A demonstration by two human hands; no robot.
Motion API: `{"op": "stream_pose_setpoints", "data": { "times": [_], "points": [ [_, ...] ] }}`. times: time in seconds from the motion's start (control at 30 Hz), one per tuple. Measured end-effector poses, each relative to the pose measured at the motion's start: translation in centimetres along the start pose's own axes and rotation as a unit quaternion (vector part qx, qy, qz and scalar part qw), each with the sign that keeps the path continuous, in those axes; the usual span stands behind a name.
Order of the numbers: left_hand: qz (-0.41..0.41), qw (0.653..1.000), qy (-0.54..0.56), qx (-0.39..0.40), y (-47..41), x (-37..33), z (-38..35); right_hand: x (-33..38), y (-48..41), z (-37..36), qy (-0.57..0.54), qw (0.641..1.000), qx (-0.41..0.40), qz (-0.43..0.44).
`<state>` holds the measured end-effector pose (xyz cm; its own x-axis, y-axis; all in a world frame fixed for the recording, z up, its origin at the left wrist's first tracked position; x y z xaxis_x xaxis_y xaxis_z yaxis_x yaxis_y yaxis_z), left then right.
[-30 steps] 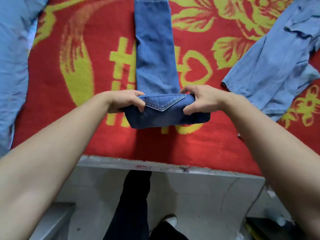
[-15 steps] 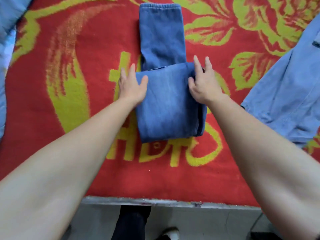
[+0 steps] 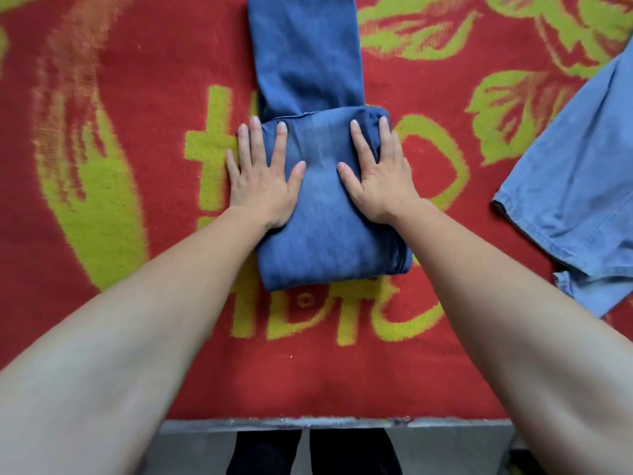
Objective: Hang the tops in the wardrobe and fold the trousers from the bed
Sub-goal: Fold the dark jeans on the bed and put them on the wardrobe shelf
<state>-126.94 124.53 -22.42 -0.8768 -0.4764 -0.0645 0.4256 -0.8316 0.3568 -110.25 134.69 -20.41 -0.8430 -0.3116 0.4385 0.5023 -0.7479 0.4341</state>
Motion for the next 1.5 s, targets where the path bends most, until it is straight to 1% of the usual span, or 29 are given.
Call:
{"op": "stream_pose_setpoints", "data": {
  "times": [0.07, 0.1, 0.13, 0.17, 0.2, 0.23, 0.27, 0.33, 0.4, 0.5, 0.57, 0.67, 0.73, 0.77, 0.83, 0.87, 0.9, 0.97, 1.0, 1.03, 1.13, 1.17, 1.2, 1.27, 1.3, 1.33, 1.4, 1.5],
  "points": [
    [-0.006, 1.0, 0.018, 0.012, 0.3, 0.1, 0.5, 0.1, 0.7, 1.0, -0.057, 0.998, -0.034, -0.003],
    [0.004, 0.999, 0.036, 0.004, 0.5, 0.1, 1.1, -0.3, 1.0, 1.7, -0.098, 0.992, -0.07, -0.03],
    [0.037, 0.997, 0.068, -0.012, 0.9, 0.3, 1.7, -1.0, 1.4, 2.2, -0.148, 0.98, -0.107, -0.082],
    [0.1, 0.989, 0.109, -0.027, 1.6, 0.9, 2.1, -2.1, 2.0, 2.3, -0.196, 0.96, -0.133, -0.15],
    [0.186, 0.97, 0.152, -0.03, 2.7, 1.7, 2.0, -2.9, 2.6, 2.0, -0.228, 0.94, -0.139, -0.213],
    [0.27, 0.943, 0.195, -0.015, 4.0, 2.3, 1.5, -3.5, 3.3, 1.4, -0.238, 0.928, -0.128, -0.258],
    [0.326, 0.915, 0.236, 0.008, 5.3, 2.4, 0.8, -3.7, 3.8, 1.0, -0.232, 0.925, -0.111, -0.28],
    [0.366, 0.879, 0.301, 0.059, 6.9, 1.8, -0.8, -4.0, 4.7, 0.5, -0.217, 0.929, -0.082, -0.289],
    [0.369, 0.862, 0.334, 0.094, 8.0, 1.9, -1.6, -4.3, 5.4, 0.0, -0.221, 0.931, -0.048, -0.287],
    [0.35, 0.867, 0.333, 0.127, 9.5, 2.4, -2.3, -4.6, 7.5, -1.0, -0.223, 0.931, 0.003, -0.29],
    [0.332, 0.87, 0.33, 0.153, 11.2, 2.3, -2.8, -5.2, 10.0, -2.1, -0.241, 0.92, 0.021, -0.308],
    [0.343, 0.86, 0.328, 0.189, 15.8, 2.0, -3.8, -5.9, 14.7, -3.9, -0.267, 0.901, 0.042, -0.339],
    [0.347, 0.855, 0.319, 0.216, 18.8, 1.7, -4.6, -6.4, 17.5, -4.8, -0.271, 0.895, 0.065, -0.347],
    [0.348, 0.848, 0.329, 0.226, 19.9, 1.4, -4.8, -6.5, 18.4, -5.1, -0.273, 0.893, 0.08, -0.348],
    [0.358, 0.819, 0.391, 0.217, 20.8, 1.1, -4.8, -6.5, 19.1, -5.1, -0.283, 0.893, 0.09, -0.338],
    [0.368, 0.808, 0.416, 0.197, 20.4, 1.3, -4.4, -6.3, 18.5, -4.6, -0.296, 0.897, 0.075, -0.321],
    [0.377, 0.807, 0.424, 0.167, 19.4, 1.8, -3.7, -6.1, 17.4, -3.6, -0.32, 0.896, 0.042, -0.304],
    [0.376, 0.814, 0.432, 0.101, 15.9, 2.8, -1.7, -6.2, 14.1, -1.5, -0.374, 0.881, -0.039, -0.287],
    [0.365, 0.811, 0.45, 0.082, 13.7, 3.1, -0.9, -6.1, 12.1, -0.4, -0.394, 0.874, -0.063, -0.277],
    [0.35, 0.802, 0.478, 0.076, 11.4, 3.0, -0.1, -5.7, 9.9, 0.5, -0.414, 0.868, -0.069, -0.266],
    [0.283, 0.769, 0.561, 0.118, 4.8, 1.5, 1.7, -3.5, 3.5, 1.5, -0.48, 0.844, -0.013, -0.238],
    [0.254, 0.755, 0.59, 0.136, 2.8, 0.7, 2.3, -2.8, 1.7, 1.8, -0.499, 0.834, 0.001, -0.236],
    [0.23, 0.733, 0.622, 0.151, 1.0, 0.0, 2.8, -2.1, 0.2, 1.9, -0.519, 0.822, 0.01, -0.233],
    [0.206, 0.684, 0.678, 0.172, -1.7, -1.0, 3.5, -1.1, -2.3, 1.9, -0.55, 0.805, 0.027, -0.223],
    [0.204, 0.669, 0.693, 0.173, -2.5, -1.2, 3.7, -0.8, -3.3, 1.9, -0.559, 0.8, 0.028, -0.218],
    [0.21, 0.663, 0.697, 0.172, -3.2, -1.2, 3.8, -0.6, -4.0, 2.0, -0.573, 0.791, 0.023, -0.212],
    [0.226, 0.676, 0.684, 0.154, -3.9, -1.0, 4.1, -0.3, -4.9, 2.9, -0.587, 0.786, 0.007, -0.193],
    [0.218, 0.71, 0.662, 0.104, -4.0, -0.6, 5.9, 0.4, -4.8, 5.2, -0.56, 0.813, -0.007, -0.16]
  ]
}}
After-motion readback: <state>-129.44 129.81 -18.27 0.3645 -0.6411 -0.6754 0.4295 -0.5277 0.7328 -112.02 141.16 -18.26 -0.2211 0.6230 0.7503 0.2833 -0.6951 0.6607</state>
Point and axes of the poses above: each hand's wrist, its own y-axis away from the middle knuckle, its own z-axis out of the back of the hand, x = y × z, the point moved 8 cm from there along -y, towards the middle knuckle, and after that the axes turned 11 degrees about -y, right-handed, at the moved point
